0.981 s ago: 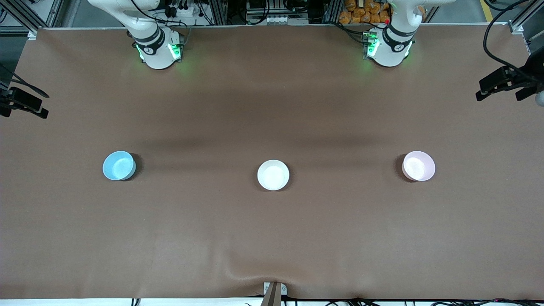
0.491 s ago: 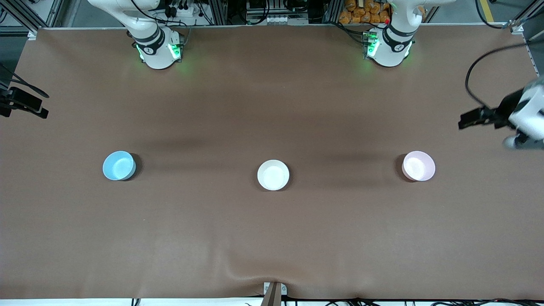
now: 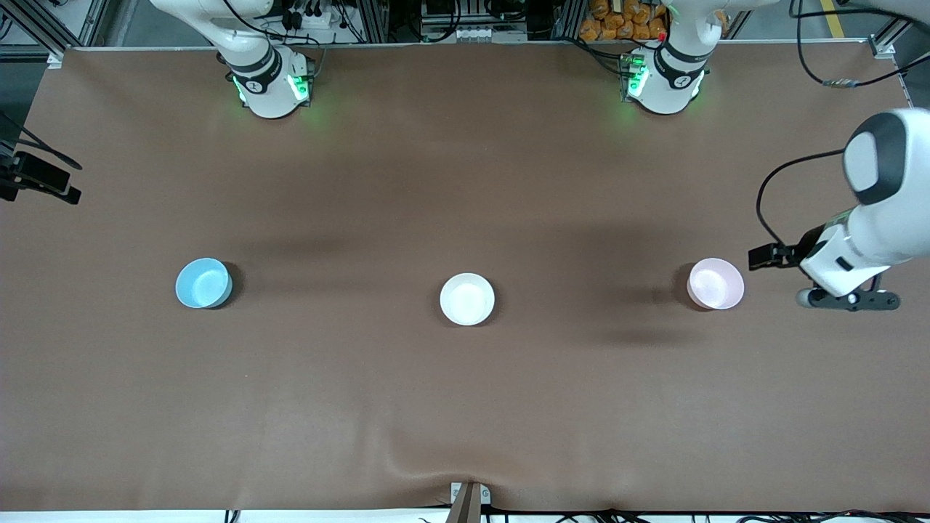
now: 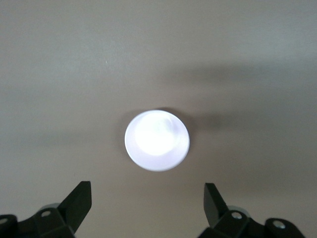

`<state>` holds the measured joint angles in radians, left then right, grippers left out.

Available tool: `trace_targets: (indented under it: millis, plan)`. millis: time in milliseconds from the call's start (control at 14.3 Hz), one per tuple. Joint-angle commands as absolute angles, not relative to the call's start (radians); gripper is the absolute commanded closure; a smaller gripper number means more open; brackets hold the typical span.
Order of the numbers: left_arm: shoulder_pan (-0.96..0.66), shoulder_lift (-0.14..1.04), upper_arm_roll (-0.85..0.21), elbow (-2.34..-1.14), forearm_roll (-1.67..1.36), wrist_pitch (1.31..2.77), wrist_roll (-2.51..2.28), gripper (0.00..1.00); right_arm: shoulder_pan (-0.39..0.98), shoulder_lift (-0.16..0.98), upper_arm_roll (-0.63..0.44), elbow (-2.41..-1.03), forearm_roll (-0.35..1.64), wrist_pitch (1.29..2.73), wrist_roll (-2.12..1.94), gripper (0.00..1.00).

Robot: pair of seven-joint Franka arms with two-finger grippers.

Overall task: Stack pink and blue bowls on white bowl
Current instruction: 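Move the left gripper over the pink bowl and lower it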

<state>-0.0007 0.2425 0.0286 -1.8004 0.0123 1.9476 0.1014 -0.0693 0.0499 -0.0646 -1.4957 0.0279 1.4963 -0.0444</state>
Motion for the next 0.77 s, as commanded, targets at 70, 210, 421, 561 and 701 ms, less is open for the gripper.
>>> trace_targets:
  millis: [70, 210, 421, 561, 701]
  plan:
    - [0.029, 0.294, 0.025, -1.910, 0.021, 2.152, 0.176, 0.00, -0.138, 0.124, -0.060, -1.476, 0.043, 1.508, -0.038, 0.00]
    - [0.044, 0.324, 0.025, -1.922, 0.021, 2.181, 0.218, 0.00, -0.156, 0.146, -0.061, -1.476, 0.043, 1.520, -0.038, 0.00]
    - [0.089, 0.340, 0.021, -1.992, 0.021, 2.277, 0.260, 0.04, -0.179, 0.182, -0.061, -1.476, 0.040, 1.522, -0.026, 0.00]
    - [0.107, 0.371, 0.021, -2.006, 0.020, 2.325, 0.290, 0.12, -0.210, 0.239, -0.060, -1.474, 0.054, 1.523, -0.037, 0.00]
    - [0.120, 0.387, 0.012, -2.008, 0.012, 2.329, 0.301, 0.19, -0.198, 0.276, -0.060, -1.474, 0.043, 1.537, -0.038, 0.00]
